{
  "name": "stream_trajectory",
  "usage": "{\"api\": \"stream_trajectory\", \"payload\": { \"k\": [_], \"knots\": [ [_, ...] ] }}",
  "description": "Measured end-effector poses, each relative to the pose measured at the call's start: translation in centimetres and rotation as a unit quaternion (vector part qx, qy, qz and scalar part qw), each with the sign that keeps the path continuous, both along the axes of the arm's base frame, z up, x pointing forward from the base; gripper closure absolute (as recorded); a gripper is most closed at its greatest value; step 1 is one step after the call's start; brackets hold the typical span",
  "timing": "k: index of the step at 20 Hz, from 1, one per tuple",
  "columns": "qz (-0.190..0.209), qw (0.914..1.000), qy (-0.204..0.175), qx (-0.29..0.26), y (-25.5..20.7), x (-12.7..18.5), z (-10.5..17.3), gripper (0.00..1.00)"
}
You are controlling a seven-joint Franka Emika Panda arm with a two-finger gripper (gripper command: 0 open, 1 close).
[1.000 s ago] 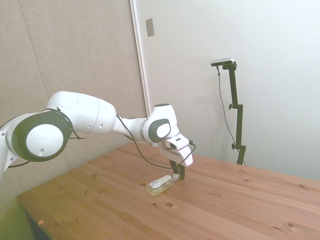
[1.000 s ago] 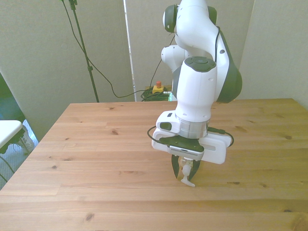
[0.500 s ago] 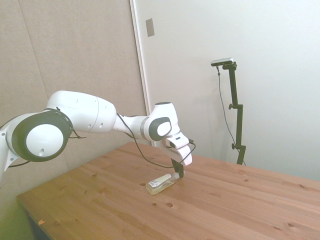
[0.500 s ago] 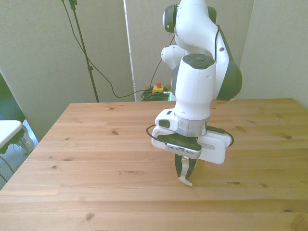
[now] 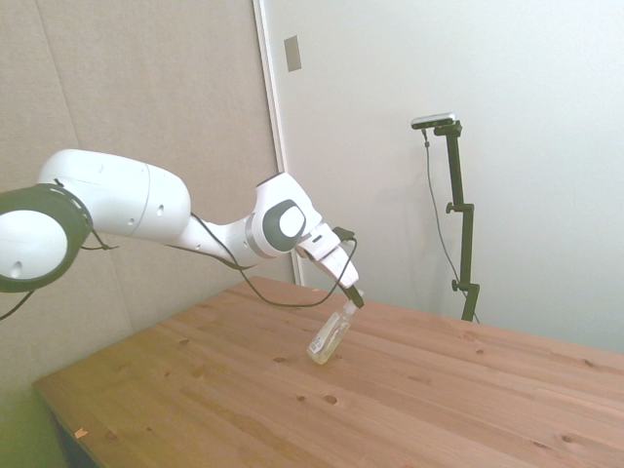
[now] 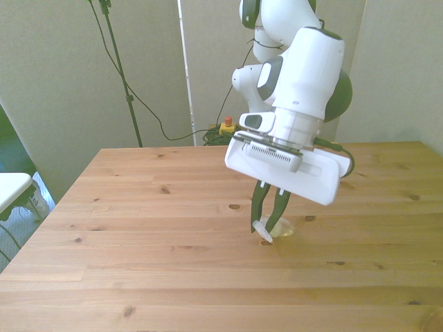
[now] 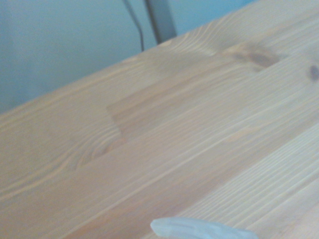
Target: Stand the sanitizer
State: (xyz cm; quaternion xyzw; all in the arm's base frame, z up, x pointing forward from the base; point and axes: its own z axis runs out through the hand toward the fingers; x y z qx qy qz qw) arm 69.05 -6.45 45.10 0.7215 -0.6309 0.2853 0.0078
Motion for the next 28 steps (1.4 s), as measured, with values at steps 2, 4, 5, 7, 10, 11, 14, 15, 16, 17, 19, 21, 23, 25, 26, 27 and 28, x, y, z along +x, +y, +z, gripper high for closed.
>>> {"api": "stream_trajectory", "payload": {
  "k": [2,4,5,7,10,11,14,15,16,17,19,21,23,25,26,27,28],
  "knots": [
    [-0.022,0.9989,-0.031,-0.027,0.2,-1.2,0.7,1.0],
    [-0.043,0.9953,-0.064,-0.059,0.1,-2.0,1.3,1.0],
    [-0.055,0.9924,-0.081,-0.076,-0.1,-2.3,1.6,1.0],
    [-0.076,0.9851,-0.112,-0.106,-0.1,-2.8,2.0,1.0],
    [-0.096,0.9741,-0.151,-0.138,0.6,-3.7,1.2,1.0],
    [-0.101,0.9702,-0.163,-0.148,0.7,-4.0,0.8,1.0],
    [-0.118,0.9606,-0.188,-0.167,1.4,-4.9,0.2,1.0],
    [-0.124,0.9578,-0.194,-0.172,1.4,-5.2,0.1,1.0],
    [-0.129,0.9554,-0.199,-0.176,1.4,-5.5,-0.1,1.0],
    [-0.132,0.9543,-0.201,-0.177,1.4,-5.7,-0.4,1.0],
    [-0.138,0.9527,-0.203,-0.18,1.2,-5.9,-1.2,1.0],
    [-0.141,0.9517,-0.203,-0.182,1.0,-6.1,-1.9,1.0],
    [-0.144,0.9505,-0.204,-0.184,0.8,-6.2,-2.3,1.0],
    [-0.145,0.951,-0.202,-0.185,0.7,-6.4,-2.8,0.0],
    [-0.145,0.9514,-0.2,-0.184,0.7,-6.4,-3.0,0.0],
    [-0.145,0.9519,-0.197,-0.184,0.6,-6.4,-3.3,0.0],
    [-0.143,0.9531,-0.196,-0.181,0.6,-6.4,-3.5,0.0]
  ]
}}
